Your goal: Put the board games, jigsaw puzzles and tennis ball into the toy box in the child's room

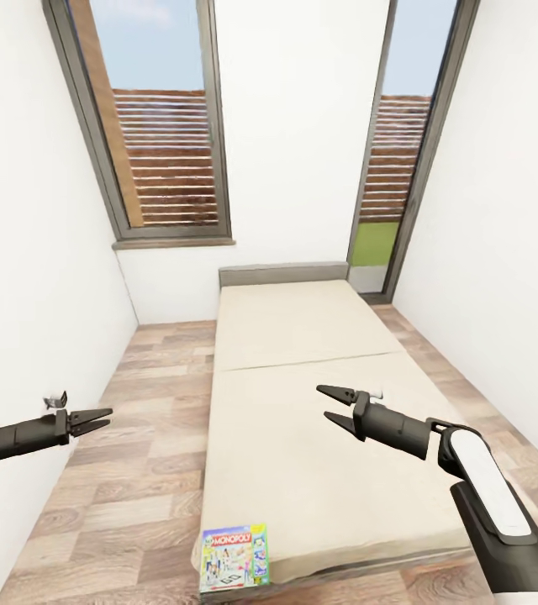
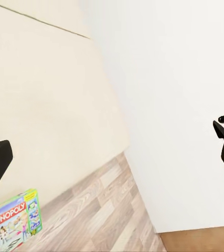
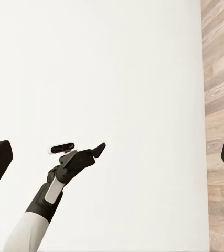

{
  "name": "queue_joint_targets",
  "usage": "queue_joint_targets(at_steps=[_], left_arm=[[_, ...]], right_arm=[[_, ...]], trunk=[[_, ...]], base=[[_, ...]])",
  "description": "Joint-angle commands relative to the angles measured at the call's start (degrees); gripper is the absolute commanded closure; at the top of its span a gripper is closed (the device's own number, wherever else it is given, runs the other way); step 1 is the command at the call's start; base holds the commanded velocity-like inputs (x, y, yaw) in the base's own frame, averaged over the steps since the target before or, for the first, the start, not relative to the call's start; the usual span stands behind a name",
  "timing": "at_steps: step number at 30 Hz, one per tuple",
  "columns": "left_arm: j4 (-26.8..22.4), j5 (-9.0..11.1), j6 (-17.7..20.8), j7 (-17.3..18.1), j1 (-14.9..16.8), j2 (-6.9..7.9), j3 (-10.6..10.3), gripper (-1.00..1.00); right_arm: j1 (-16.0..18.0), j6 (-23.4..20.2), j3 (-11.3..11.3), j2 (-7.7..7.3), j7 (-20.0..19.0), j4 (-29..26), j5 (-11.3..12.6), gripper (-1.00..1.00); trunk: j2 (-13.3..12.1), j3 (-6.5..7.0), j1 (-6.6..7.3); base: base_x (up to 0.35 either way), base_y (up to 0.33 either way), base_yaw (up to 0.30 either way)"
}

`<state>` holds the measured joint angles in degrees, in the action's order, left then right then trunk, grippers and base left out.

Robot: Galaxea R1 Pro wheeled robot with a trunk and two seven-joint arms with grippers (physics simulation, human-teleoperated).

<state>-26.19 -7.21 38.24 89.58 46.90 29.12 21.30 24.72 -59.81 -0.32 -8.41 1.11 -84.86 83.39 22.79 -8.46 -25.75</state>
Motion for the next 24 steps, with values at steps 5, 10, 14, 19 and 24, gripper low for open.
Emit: queue_joint_targets(at_steps=[5, 10, 14, 19, 24], left_arm=[[0.01, -0.61, 0.61, 0.42, 0.1, -0.03, 0.32, -1.0], [0.03, -0.54, 0.61, 0.42, 0.07, -0.1, 0.32, -1.0], [0.05, -0.53, 0.61, 0.42, 0.07, -0.11, 0.32, -1.0], [0.01, -0.57, 0.61, 0.42, 0.07, -0.58, 0.25, -1.0], [-0.05, -0.6, 0.61, 0.42, 0.06, -0.94, 0.23, -1.0]], right_arm=[[0.04, -0.19, -0.03, 0.03, 0.19, -0.04, 0.09, -1.0], [0.0, -0.19, -0.03, -0.01, 0.2, 0.02, 0.03, -1.0], [0.0, -0.19, -0.03, -0.02, 0.27, 0.04, 0.02, -1.0], [0.01, -0.19, -0.03, -0.05, 0.38, 0.26, 0.03, -1.0], [0.0, -0.07, -0.03, 0.0, 0.59, 0.41, -0.02, -1.0]], trunk=[[0.12, -0.11, -0.04], [0.12, -0.11, -0.04], [0.12, -0.11, -0.04], [0.12, -0.11, -0.04], [0.12, -0.12, -0.04]], base=[[0.0, 0.0, 0.286], [-0.046, 0.0, 0.291], [-0.106, 0.0, 0.292], [-0.031, -0.001, 0.292], [-0.092, -0.126, 0.277]])
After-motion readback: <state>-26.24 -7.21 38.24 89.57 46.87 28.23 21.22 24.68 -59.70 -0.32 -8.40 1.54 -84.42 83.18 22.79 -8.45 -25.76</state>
